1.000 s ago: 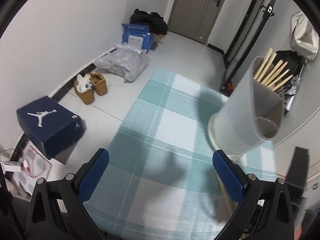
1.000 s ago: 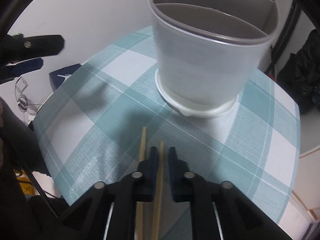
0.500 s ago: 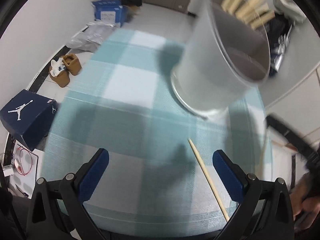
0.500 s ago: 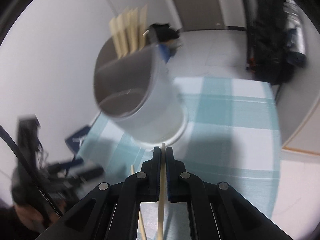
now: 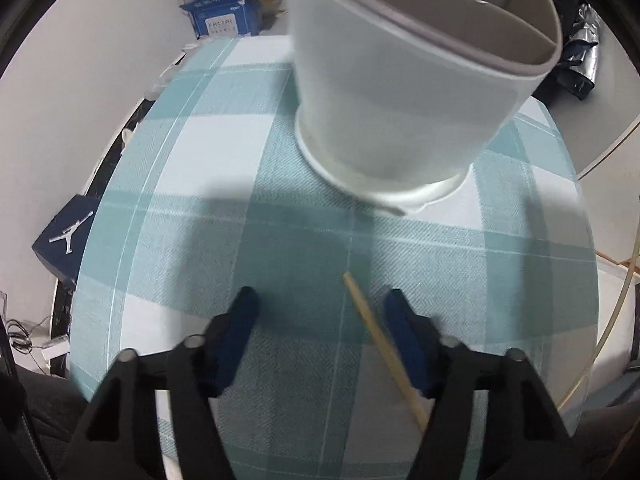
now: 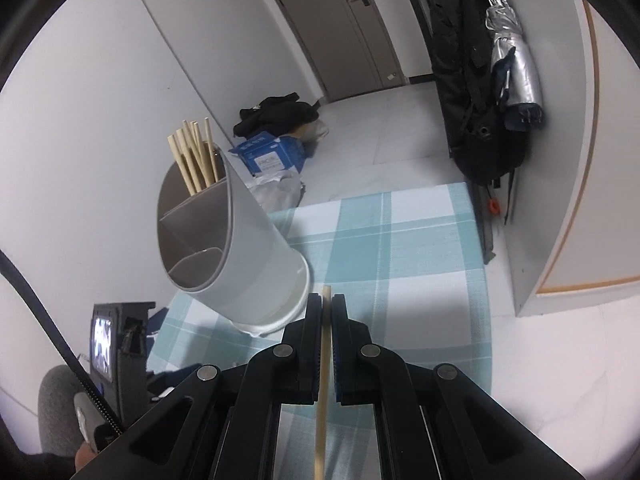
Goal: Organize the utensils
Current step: 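Close the right tool on a chopstick while the left tool grasps the other, then lift both chopsticks over the white holder and lower them in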
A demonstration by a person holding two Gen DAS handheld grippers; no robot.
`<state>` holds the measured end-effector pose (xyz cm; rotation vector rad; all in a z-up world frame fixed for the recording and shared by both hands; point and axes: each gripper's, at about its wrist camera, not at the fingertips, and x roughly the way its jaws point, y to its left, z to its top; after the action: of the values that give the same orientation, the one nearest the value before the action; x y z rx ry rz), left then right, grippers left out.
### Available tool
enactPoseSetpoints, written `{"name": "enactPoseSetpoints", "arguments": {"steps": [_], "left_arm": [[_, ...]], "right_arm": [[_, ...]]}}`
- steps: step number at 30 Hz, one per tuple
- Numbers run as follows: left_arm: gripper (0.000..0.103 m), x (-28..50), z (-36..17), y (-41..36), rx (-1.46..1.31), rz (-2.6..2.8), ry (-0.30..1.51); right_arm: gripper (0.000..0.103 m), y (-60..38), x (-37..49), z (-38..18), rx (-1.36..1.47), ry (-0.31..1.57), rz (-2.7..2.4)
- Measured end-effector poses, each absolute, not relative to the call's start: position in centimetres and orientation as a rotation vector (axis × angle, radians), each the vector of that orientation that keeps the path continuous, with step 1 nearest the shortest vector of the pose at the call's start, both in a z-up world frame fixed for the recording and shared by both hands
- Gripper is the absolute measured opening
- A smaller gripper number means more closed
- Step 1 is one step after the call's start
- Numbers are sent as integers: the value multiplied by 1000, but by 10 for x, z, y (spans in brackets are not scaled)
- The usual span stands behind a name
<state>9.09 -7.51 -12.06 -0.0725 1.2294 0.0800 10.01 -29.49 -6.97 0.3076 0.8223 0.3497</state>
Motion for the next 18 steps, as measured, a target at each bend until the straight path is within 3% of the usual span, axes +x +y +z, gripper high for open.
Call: {"name": "enactPoseSetpoints", "arguments": {"steps": [2,4,6,7,13,18], "left_arm": [[41,93,-119,-75,-85,98,1243],[27,95,-117,-74,-115,120,1250],[7,96,-116,-75,-140,128,1255],[4,96,-117,-78,-149,126,1257],[1,90,-116,-67,-224,96,1221],[1,70,-88,-52,-222,55,1079]], "right_arm": [[4,-298,101,-71,321,819,350],[4,-300,101,-70,334,819,351],[4,-302,101,-68,348,811,353],[4,-303,101,-67,352,807,354],[4,-304,95,-61,353,792,364],[4,-304,89,-57,342,770,361]]}}
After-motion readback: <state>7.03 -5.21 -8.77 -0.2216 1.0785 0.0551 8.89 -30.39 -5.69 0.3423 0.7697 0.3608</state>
